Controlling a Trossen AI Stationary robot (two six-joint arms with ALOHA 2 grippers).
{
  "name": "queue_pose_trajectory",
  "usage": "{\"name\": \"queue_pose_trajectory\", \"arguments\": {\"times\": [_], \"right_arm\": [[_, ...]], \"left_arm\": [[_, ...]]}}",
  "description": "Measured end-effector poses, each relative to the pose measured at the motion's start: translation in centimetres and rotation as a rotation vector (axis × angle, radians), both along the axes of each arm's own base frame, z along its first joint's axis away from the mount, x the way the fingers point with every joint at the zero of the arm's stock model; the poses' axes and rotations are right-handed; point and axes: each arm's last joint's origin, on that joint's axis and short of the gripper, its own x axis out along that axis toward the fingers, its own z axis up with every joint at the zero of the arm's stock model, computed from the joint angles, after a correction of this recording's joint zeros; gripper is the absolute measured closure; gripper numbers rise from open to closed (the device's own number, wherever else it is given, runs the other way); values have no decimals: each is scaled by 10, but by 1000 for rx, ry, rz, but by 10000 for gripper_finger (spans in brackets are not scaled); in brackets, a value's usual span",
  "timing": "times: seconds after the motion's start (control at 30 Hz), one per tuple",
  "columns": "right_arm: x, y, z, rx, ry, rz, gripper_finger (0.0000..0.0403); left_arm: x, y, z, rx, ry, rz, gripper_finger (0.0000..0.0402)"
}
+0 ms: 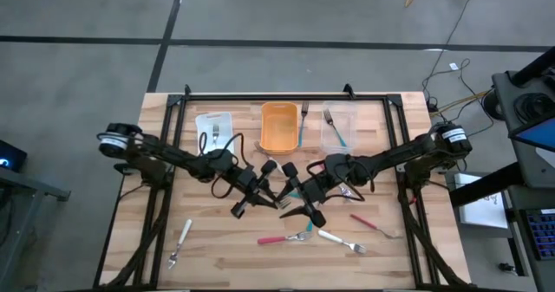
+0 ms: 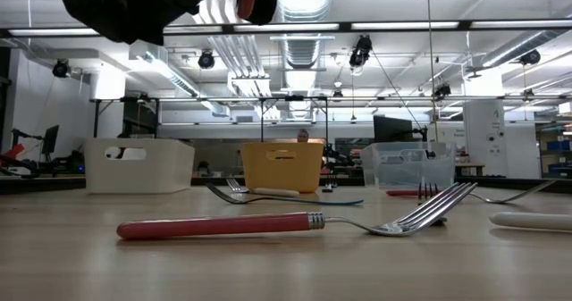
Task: Sort silverware by color (type)
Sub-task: Put the pink fork into the yellow bin
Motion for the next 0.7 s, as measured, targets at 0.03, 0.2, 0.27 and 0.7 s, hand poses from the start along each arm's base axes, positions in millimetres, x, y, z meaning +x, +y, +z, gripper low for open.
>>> {"name": "queue_pose_trajectory", "arguments": {"times": [0.03,0.2,0.27,0.7], "right_arm": [[0,-1,0,1,0,-4,220],[2,-5,-1,13,14,-16,262],[2,-7,-1,14,15,-21,287],[2,-8,-2,25,31,-24,382]], "left_arm": [[1,1,-1,0,0,0,379],[4,1,-3,-1,-7,-4,379],[4,1,-3,-4,-13,-5,379],[4,1,-4,-23,2,-9,368]]}}
